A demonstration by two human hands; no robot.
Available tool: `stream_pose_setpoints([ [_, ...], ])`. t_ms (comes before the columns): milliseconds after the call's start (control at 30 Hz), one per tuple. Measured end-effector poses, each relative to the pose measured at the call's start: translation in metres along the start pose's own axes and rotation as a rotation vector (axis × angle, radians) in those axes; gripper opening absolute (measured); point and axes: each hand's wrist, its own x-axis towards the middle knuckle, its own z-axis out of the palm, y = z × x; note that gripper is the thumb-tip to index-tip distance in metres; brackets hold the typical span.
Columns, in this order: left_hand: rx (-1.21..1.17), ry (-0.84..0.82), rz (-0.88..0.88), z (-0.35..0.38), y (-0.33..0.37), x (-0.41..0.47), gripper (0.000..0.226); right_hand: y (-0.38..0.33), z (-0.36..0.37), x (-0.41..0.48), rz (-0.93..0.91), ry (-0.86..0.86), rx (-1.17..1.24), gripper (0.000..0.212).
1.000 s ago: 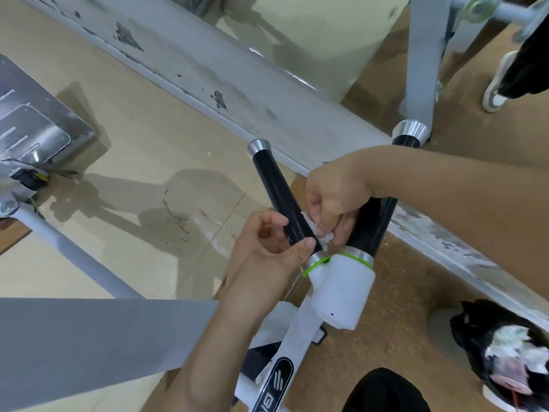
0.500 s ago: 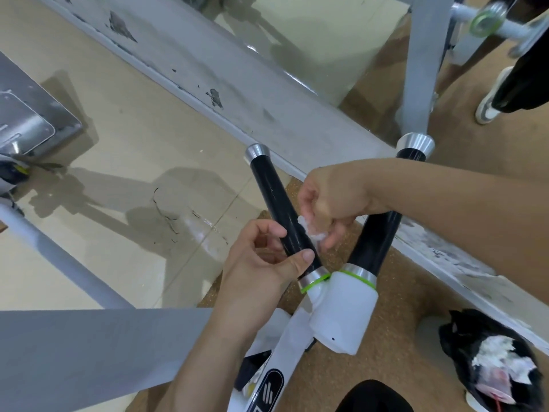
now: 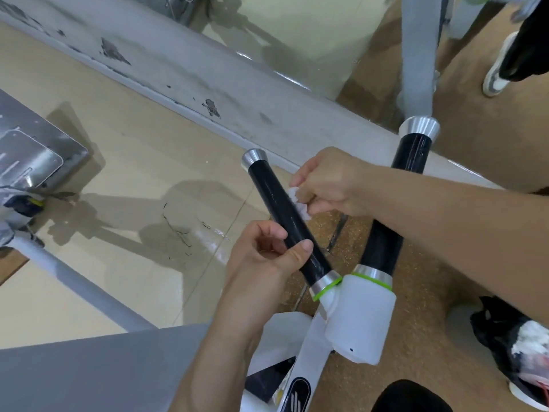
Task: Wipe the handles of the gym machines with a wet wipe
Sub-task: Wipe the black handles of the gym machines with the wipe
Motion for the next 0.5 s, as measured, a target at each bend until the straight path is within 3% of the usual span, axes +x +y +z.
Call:
stream_pose_setpoints([
  [67, -0.004, -0.010, 0.002, -0.001, -0.001, 0.002, 0.029, 0.002, -0.003, 0.000, 0.029, -0.003, 0.063, 0.014],
  [267, -0.017, -0.016, -0.001, -0.001, -0.002, 0.003, 0.030, -0.005, -0.004, -0.015, 0.214, -0.316, 0.044, 0.017],
  [433, -0.003, -0.043, -0.006, -0.004, 0.000, 0.004, 0.030, -0.004, 0.015, 0.004, 0.201, -0.107, 0.341, 0.022],
  [500, 0.013, -0.043, -0.002, -0.005, 0.000, 0.006, 0.027, -0.003, 0.015, 0.007, 0.173, -0.057, 0.354, 0.017],
])
